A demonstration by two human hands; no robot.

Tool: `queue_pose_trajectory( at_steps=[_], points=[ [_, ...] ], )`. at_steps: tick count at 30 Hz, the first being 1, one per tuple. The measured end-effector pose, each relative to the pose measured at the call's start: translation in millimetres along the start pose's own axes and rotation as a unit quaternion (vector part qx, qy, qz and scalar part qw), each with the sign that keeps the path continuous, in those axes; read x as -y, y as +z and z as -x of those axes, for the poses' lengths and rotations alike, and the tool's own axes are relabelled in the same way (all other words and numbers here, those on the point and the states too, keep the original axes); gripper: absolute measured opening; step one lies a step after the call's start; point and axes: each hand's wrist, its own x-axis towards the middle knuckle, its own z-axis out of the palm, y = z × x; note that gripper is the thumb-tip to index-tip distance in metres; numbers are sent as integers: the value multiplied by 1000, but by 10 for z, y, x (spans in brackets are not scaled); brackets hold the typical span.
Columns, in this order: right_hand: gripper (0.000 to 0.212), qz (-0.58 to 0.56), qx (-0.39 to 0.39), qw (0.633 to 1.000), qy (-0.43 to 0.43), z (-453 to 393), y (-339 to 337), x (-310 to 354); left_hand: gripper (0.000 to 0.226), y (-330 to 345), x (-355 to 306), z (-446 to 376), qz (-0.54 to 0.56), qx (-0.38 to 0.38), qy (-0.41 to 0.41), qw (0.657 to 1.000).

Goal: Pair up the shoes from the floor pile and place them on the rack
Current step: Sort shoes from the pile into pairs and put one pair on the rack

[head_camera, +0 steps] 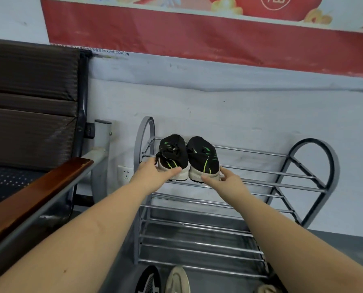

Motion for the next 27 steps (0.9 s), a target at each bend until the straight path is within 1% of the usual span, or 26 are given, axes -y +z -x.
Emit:
queue_pose_trajectory(
  at_steps=[3,6,8,10,14,19,21,23,25,27],
  points=[
    [63,96,-26,995,-29,-12,4,-19,91,46,-2,78,-91,-18,20,995],
    [58,164,-44,985,-36,-41,33,-8,90,75,-9,80,-133,-33,21,990],
    [51,177,-53,982,-39,-89,58,-29,85,73,-9,27,-176,-44,29,983],
    [45,150,-56,986,-39,-131,87,-46,78,58,-9,-35,-203,-48,40,977],
    [35,62,-56,995,-45,-178,156,-44,67,18,61,-148,-138,-34,41,989],
    [34,37,-52,997,-52,-185,167,-82,64,57,155,-167,-70,-49,56,995],
    [37,50,-48,996,-51,-157,155,-78,64,75,130,-122,-62,-50,47,996],
    [44,105,-43,992,-46,-97,141,-52,69,83,72,-58,-94,-51,35,994],
    [55,171,-33,984,-31,27,116,-6,86,78,7,29,-158,-65,36,985],
    [65,224,-22,974,-29,200,48,38,100,89,-77,153,-217,-83,62,971]
  ],
)
